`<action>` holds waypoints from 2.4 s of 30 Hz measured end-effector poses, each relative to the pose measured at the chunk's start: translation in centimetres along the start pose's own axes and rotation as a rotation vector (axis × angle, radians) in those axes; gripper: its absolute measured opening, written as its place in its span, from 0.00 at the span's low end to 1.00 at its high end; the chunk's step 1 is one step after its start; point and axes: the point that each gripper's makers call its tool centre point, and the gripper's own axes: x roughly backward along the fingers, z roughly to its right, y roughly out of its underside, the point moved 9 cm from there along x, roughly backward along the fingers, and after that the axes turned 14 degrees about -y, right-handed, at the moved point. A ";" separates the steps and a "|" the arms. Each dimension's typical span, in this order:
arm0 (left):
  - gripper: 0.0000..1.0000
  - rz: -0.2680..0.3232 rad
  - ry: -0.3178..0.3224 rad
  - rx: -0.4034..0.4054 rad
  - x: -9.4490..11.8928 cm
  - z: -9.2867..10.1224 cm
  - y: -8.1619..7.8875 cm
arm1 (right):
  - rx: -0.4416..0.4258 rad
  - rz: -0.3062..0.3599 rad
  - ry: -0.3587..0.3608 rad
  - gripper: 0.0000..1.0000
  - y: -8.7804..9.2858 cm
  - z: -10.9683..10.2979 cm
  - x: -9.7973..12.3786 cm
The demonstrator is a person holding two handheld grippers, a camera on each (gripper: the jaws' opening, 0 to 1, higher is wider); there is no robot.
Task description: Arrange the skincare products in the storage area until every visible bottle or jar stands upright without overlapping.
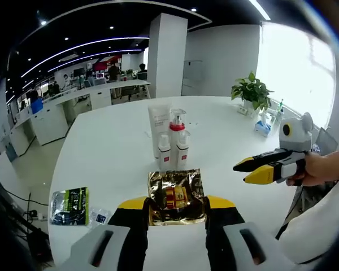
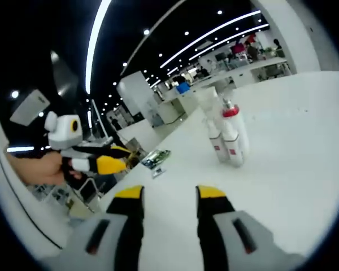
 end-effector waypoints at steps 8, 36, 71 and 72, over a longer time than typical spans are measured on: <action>0.39 0.041 0.018 -0.049 0.6 0.5 -1.3 | -0.020 0.066 -0.046 0.39 -2.1 -0.9 -0.3; 0.39 0.115 0.180 -0.436 1.0 5.9 -2.3 | -0.182 0.080 -0.207 0.24 -2.7 -2.7 -0.5; 0.41 0.070 0.329 -0.044 0.9 6.3 -0.9 | -0.319 0.091 -0.251 0.00 -2.7 -2.7 2.0; 0.41 0.067 0.378 0.092 0.8 6.2 -0.7 | -0.322 0.101 -0.255 0.00 -2.8 -2.6 2.0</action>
